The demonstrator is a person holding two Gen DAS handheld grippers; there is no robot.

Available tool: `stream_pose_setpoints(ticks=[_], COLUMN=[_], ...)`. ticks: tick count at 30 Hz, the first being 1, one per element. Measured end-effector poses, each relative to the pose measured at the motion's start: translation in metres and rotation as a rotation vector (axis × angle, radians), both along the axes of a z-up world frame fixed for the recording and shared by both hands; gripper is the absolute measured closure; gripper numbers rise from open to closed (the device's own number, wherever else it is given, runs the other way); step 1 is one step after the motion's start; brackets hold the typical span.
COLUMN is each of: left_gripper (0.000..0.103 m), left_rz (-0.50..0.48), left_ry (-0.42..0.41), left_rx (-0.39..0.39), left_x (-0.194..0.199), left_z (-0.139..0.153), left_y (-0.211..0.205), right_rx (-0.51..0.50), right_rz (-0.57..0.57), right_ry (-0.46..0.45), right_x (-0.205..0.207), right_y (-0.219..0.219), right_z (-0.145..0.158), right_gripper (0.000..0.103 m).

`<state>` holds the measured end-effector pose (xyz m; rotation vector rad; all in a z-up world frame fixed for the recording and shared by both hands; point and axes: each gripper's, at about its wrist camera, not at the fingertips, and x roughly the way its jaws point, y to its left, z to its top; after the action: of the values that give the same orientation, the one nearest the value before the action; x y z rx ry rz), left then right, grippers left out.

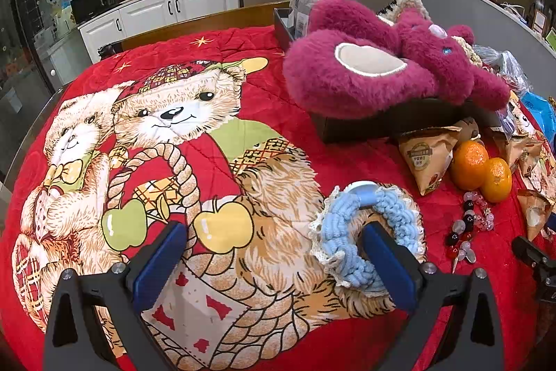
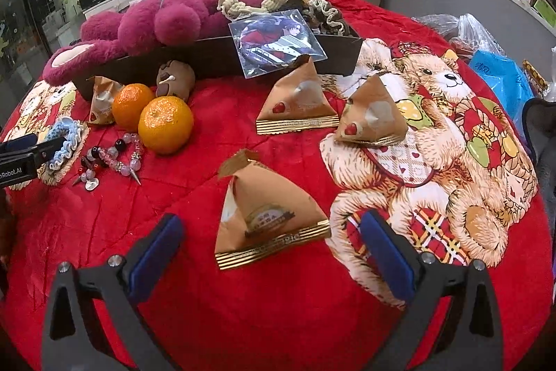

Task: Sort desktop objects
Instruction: 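Grasp the blue crocheted scrunchie with the left tool while the right tool grasps the wrapped pastry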

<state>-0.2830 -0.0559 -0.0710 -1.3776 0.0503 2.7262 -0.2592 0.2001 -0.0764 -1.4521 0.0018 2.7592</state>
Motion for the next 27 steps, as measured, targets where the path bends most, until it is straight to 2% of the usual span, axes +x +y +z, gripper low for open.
stream_pose_setpoints(ticks=[2, 5, 8, 10, 12, 15, 17, 18, 20, 24, 27], left_gripper=[0.000, 0.000, 0.001, 0.005, 0.018, 0.048, 0.079, 0.084, 0.091, 0.092, 0.092], left_rz=[0.000, -0.001, -0.002, -0.008, -0.025, -0.035, -0.046, -0.049, -0.049, -0.054, -0.053], left_ry=[0.000, 0.001, 0.003, 0.008, 0.020, 0.040, 0.050, 0.053, 0.057, 0.042, 0.047], left_rx=[0.000, -0.003, -0.003, -0.004, -0.001, -0.007, -0.022, -0.038, -0.060, 0.010, 0.031], left_x=[0.000, -0.001, -0.001, 0.000, 0.002, 0.005, 0.008, 0.008, 0.009, 0.007, 0.007], left_z=[0.000, 0.001, 0.002, 0.002, 0.004, 0.008, 0.010, 0.010, 0.012, 0.015, 0.021], left_y=[0.000, 0.000, 0.000, 0.001, 0.004, 0.011, 0.018, 0.022, 0.027, 0.021, 0.015], right_rx=[0.000, 0.002, 0.002, -0.002, 0.004, 0.009, 0.008, 0.007, 0.003, -0.029, -0.046], right_rz=[0.002, 0.027, 0.058, 0.074, 0.078, 0.077, 0.070, 0.064, 0.053, 0.049, 0.044], right_ry=[0.005, 0.023, 0.036, 0.048, 0.052, 0.058, 0.064, 0.069, 0.079, 0.085, 0.091], right_x=[0.002, 0.006, 0.008, 0.010, 0.011, 0.012, 0.015, 0.016, 0.020, 0.024, 0.027], right_y=[0.000, -0.005, -0.010, -0.012, -0.015, -0.016, -0.016, -0.015, -0.014, -0.011, -0.008], right_z=[0.000, 0.003, 0.005, 0.007, 0.007, 0.008, 0.008, 0.009, 0.010, 0.012, 0.013], right_gripper=[0.003, 0.015, 0.029, 0.044, 0.044, 0.045, 0.045, 0.045, 0.044, 0.045, 0.045])
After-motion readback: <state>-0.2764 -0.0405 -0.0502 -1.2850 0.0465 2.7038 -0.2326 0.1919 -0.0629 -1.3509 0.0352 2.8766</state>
